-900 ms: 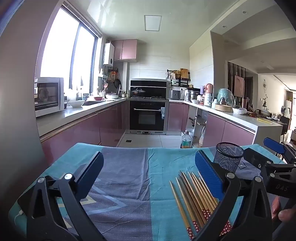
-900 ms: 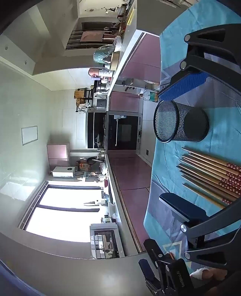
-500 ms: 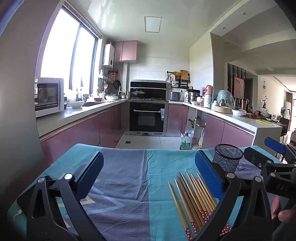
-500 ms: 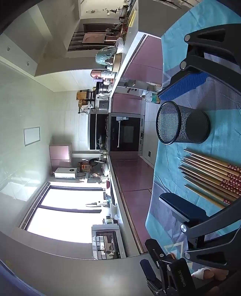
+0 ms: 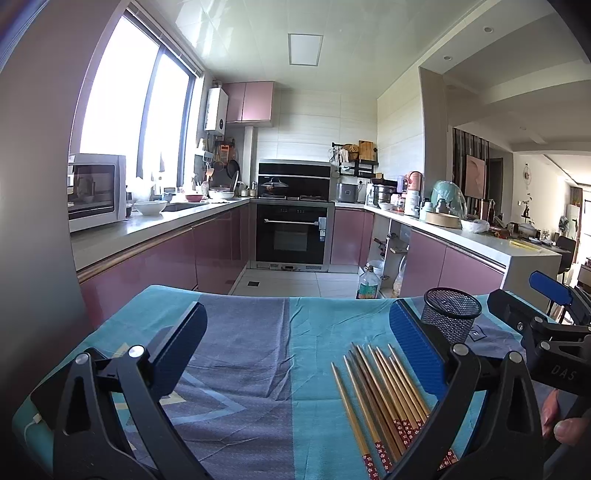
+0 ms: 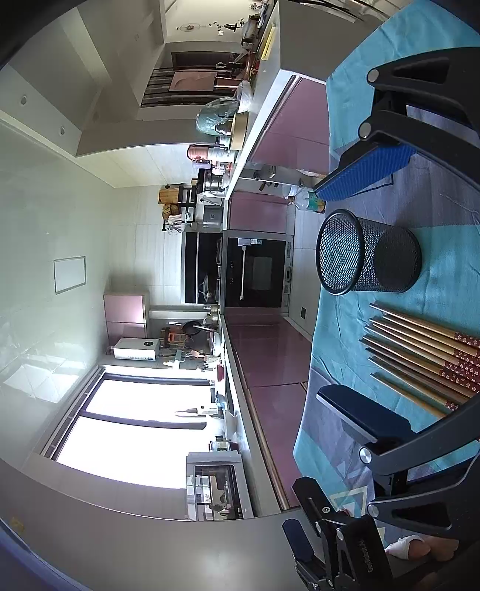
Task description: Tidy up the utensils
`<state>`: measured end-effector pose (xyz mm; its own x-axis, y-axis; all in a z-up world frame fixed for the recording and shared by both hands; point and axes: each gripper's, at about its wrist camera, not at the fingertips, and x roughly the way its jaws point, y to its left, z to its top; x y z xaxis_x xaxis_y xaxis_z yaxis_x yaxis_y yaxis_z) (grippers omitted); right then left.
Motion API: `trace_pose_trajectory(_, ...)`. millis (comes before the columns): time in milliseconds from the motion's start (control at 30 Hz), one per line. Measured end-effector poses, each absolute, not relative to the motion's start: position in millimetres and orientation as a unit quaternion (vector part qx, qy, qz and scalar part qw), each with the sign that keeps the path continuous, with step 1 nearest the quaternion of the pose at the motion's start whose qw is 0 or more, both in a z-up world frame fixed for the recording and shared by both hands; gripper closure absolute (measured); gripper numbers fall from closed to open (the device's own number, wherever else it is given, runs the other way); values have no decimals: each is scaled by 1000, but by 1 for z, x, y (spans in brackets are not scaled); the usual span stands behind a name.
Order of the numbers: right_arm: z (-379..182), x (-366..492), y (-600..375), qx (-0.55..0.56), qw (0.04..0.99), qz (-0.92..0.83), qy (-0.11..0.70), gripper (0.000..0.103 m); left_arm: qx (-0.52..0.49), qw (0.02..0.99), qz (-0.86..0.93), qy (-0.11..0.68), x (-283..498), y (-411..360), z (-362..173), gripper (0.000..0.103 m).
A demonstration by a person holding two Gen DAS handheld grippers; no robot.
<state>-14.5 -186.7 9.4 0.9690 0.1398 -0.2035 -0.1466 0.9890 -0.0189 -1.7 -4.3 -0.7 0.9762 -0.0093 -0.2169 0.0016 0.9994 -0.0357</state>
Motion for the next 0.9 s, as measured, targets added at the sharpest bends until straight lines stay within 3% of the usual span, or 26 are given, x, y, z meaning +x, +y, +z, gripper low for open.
trace_pose_trajectory(900,10,-23,-187,-14,994,69,87,7,-22,994,-6,109,-4,-6,0,6)
